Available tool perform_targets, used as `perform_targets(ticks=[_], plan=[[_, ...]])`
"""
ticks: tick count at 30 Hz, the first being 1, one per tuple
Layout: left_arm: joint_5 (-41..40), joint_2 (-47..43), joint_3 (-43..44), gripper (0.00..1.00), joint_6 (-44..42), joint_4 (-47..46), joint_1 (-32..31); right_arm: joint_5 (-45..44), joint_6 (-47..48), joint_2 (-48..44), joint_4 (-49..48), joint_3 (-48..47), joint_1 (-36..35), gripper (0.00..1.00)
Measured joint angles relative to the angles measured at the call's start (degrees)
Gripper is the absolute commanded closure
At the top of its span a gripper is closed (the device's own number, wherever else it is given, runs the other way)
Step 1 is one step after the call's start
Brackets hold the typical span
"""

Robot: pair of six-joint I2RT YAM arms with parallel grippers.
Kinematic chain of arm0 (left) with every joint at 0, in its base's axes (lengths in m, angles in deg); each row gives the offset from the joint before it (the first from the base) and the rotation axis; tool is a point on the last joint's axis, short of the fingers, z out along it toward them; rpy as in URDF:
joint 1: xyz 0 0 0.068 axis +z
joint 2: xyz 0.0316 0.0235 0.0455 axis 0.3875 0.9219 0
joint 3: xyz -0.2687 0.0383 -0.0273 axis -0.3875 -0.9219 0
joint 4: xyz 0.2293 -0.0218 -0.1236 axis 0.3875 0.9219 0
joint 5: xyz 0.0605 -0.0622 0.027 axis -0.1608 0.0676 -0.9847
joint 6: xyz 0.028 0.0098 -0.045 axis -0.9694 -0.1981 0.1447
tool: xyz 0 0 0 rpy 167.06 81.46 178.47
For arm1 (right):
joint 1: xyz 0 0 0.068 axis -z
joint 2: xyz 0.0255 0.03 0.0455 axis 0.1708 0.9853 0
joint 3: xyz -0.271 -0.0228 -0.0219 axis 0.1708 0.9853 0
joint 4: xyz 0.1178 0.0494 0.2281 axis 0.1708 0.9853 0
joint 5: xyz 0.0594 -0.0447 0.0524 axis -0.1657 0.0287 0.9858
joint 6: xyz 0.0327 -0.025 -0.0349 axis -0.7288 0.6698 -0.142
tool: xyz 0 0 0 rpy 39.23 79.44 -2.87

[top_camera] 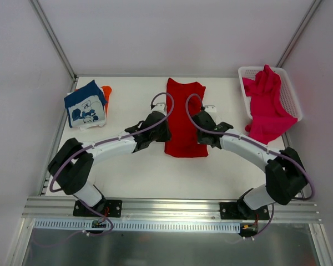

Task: Fold and stack the t-shirts
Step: Fold the folded rectangular tshirt in 1/3 of the way

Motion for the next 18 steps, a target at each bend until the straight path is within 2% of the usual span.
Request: perform_targets(ticks=[9, 18], plan=[[2.62, 7.28, 7.78, 1.0, -1.18, -0.33, 3.85, 3.04, 4.66, 12.55, -3.54, -10.62, 4.17, 1.0], [3.98, 10.64, 12.57, 1.0, -2.03, -0.55, 6.19, 3.96, 6.84, 18.05, -4.07, -17.64, 7.15, 0.99]])
